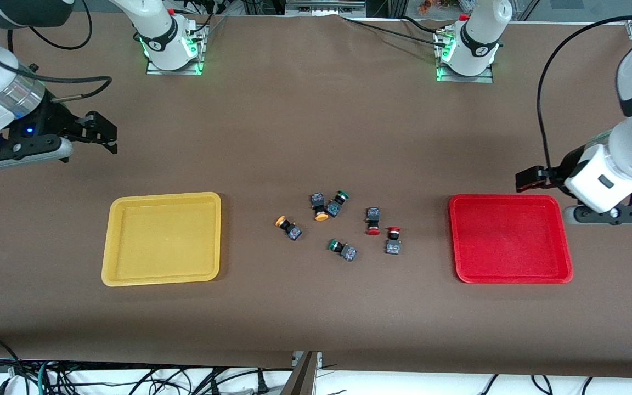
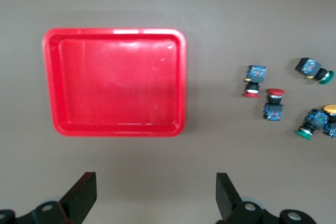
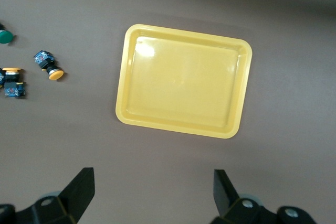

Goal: Place red and yellow buttons in trays
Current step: 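Grasp a red button with the left gripper while the right gripper approaches yellow buttons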

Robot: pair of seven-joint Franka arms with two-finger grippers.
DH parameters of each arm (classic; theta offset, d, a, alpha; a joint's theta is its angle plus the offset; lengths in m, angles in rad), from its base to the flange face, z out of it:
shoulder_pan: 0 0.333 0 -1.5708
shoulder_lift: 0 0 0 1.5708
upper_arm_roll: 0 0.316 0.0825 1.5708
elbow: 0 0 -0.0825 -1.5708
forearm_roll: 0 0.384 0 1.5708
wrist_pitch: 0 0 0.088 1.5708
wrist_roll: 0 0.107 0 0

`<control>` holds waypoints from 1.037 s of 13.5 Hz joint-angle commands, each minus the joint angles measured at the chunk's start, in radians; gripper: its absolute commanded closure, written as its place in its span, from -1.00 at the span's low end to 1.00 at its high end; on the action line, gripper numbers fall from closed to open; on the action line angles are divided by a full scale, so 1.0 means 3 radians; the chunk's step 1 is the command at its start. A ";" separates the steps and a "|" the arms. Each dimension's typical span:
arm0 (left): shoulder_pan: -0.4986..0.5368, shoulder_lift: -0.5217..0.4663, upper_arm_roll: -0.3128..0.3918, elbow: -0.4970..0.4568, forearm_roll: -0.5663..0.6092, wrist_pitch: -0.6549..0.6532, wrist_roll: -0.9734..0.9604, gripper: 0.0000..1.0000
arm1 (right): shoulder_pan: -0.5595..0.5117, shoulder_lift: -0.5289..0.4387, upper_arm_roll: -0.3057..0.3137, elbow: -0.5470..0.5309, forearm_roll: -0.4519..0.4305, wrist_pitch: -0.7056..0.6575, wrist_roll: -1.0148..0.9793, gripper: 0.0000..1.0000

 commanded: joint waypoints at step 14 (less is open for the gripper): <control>-0.0742 0.1253 0.0022 -0.0093 0.0071 0.1613 -0.1133 -1.00 | -0.0006 0.0025 -0.0010 0.0053 -0.0042 -0.0042 -0.0012 -1.00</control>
